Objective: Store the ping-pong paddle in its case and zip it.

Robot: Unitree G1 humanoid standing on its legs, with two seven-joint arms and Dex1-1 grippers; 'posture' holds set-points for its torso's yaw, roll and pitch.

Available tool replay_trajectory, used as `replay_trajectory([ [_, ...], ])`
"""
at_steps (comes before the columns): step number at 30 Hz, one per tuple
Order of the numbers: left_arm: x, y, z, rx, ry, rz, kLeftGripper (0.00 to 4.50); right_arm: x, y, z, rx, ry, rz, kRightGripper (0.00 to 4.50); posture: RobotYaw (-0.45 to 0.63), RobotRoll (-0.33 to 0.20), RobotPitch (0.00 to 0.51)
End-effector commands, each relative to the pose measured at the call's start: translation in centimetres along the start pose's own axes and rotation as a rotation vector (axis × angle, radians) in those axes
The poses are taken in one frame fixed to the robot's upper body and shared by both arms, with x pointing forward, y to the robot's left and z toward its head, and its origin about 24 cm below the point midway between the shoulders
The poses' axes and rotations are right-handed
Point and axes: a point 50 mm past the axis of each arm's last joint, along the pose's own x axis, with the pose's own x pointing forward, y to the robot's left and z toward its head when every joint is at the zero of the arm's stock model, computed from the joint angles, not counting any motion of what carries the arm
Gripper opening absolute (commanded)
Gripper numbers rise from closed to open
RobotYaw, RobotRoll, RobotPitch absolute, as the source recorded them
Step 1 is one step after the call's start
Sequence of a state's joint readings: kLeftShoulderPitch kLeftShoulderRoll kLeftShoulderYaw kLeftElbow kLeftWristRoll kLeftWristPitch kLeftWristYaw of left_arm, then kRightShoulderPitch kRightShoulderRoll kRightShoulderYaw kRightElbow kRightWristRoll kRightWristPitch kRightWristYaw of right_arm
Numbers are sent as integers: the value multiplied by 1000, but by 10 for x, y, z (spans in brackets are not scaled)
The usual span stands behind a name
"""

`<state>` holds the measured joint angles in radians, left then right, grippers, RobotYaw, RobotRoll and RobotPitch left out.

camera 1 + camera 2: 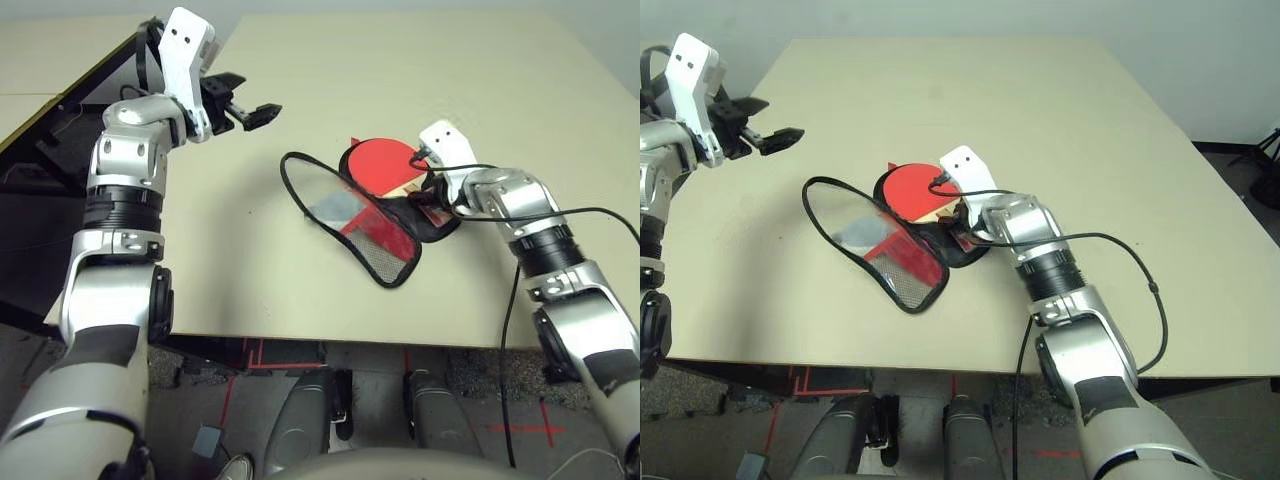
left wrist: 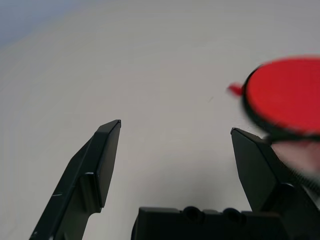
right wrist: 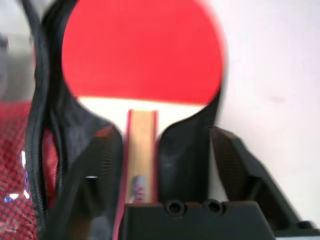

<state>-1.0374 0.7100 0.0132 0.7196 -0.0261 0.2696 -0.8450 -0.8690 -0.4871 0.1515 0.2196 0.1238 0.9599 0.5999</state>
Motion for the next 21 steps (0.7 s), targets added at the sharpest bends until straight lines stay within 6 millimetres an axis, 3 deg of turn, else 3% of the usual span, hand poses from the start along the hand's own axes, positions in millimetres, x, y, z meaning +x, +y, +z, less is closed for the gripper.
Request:
replay_trajectory([
  [1,-3,-2,-31,24,127,-35,4500,-21,-12,8,-9,-147,-3,4471,22,0,109],
  [6,2,-28,-51,-10,200,-195,4500,-47,-28,6,-31,-233,1,4471,-6,0,118],
  [9,14,-60,-43,-34,154,-355,4500,-60,-41,1,-36,-229,-53,4471,-20,0,121],
  [14,22,-105,-11,-97,93,-621,4500,-75,-55,-7,-19,-198,-121,4471,-36,0,125],
  [16,27,-120,22,-186,-7,-728,4500,-82,-63,-13,-2,-181,-163,4471,-42,0,125],
  [18,35,-126,47,-252,-94,-754,4500,-86,-70,-16,31,-179,-209,4471,-44,0,123],
  [21,53,-132,61,-276,-147,-708,4500,-88,-77,-18,71,-184,-250,4471,-48,0,120],
])
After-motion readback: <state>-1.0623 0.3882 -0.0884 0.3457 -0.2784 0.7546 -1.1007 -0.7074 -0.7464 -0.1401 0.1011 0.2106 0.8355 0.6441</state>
